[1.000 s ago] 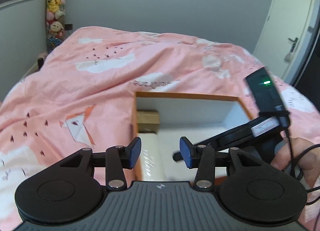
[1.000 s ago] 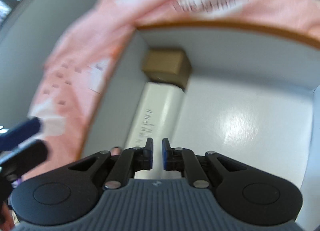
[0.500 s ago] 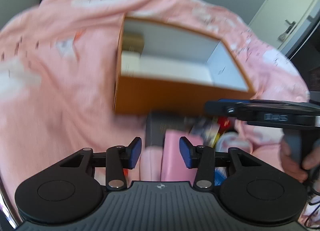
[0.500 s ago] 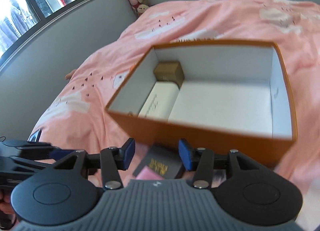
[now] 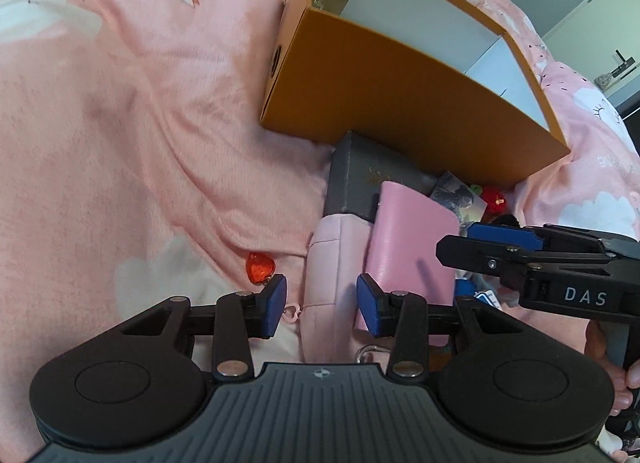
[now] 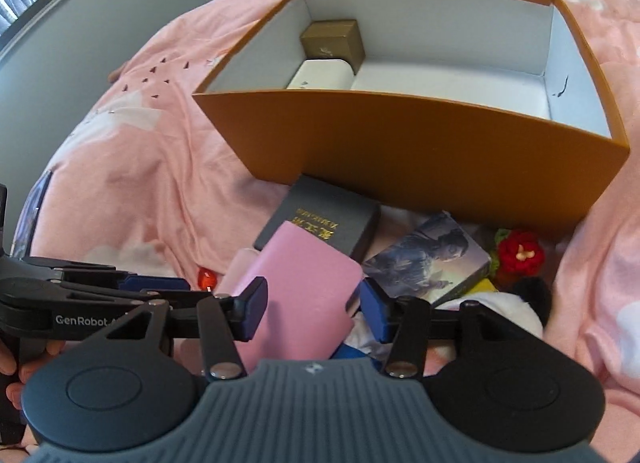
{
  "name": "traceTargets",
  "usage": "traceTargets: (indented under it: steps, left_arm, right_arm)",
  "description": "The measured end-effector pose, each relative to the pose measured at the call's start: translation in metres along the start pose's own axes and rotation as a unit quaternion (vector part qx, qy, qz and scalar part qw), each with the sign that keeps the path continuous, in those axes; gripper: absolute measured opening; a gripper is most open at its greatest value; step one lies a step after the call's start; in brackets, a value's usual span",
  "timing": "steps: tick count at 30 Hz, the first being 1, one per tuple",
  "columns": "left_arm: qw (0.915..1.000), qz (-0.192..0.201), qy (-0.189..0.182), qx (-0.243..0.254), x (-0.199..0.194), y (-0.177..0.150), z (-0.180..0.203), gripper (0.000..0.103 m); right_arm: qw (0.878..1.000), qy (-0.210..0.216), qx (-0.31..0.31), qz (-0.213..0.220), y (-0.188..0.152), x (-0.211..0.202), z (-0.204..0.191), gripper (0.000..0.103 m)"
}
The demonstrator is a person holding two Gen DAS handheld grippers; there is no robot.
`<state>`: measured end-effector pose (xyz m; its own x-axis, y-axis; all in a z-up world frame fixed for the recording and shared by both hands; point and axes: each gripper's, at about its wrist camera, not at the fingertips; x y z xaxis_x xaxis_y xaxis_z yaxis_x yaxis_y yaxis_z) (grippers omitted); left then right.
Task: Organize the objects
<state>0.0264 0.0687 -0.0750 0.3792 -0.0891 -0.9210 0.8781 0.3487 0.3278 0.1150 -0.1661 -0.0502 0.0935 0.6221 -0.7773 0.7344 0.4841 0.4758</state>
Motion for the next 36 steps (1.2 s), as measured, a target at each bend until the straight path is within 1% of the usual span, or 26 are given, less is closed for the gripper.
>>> traceTargets:
  steps: [4,7,13,17,19,22,27,32,36]
  left_arm:
    - [1.0000,-0.004,-0.003,-0.002,0.005,0.001,0.001,0.045]
    - [0.9999,-0.005,-0.009,-0.007,0.011,0.003,0.000,0.044]
    - [0.9996,-0.018,-0.016,-0.011,0.025,0.007,0.002,0.045]
    - [0.9989,-0.031,-0.032,-0.017,0.035,0.008,0.001,0.044]
    - [0.9987,-0.032,-0.037,-0.017,0.037,0.008,0.000,0.042]
    - [0.9990,-0.024,-0.036,-0.012,0.035,0.007,0.002,0.038]
    - [0.9994,0.007,-0.033,-0.001,0.019,0.003,0.004,0.030]
    - [0.9990,0.042,-0.009,0.011,-0.006,0.001,0.003,0.028]
    - [0.9979,0.064,0.005,0.001,-0.021,0.003,-0.002,0.028]
  right_arm:
    - [1.000,-0.014,-0.012,-0.017,0.001,0.006,-0.004,0.059]
    - [0.999,-0.024,-0.015,-0.025,0.003,0.007,-0.003,0.059]
    - [0.999,-0.028,-0.011,-0.040,0.007,0.005,0.005,0.059]
    - [0.999,-0.022,-0.010,-0.048,0.010,0.006,0.005,0.060]
    - [0.999,-0.018,-0.011,-0.050,0.010,0.007,0.005,0.060]
    - [0.998,-0.016,-0.012,-0.052,0.010,0.009,0.005,0.060]
    - [0.999,-0.007,-0.006,-0.052,0.011,0.007,0.006,0.060]
    - [0.998,0.006,-0.007,-0.058,0.011,0.006,0.004,0.060]
    - [0.998,0.018,-0.011,-0.063,0.013,0.011,0.000,0.061]
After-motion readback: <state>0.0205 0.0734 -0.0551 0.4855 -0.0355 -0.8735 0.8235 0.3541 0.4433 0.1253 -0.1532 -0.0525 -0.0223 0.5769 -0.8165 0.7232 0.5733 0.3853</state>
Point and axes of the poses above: each gripper's, at about its wrist camera, not at the fingertips, and x roughly the way its jaws point, z to its right, y to its top, and after that the axes turned 10 degrees about y, right-handed
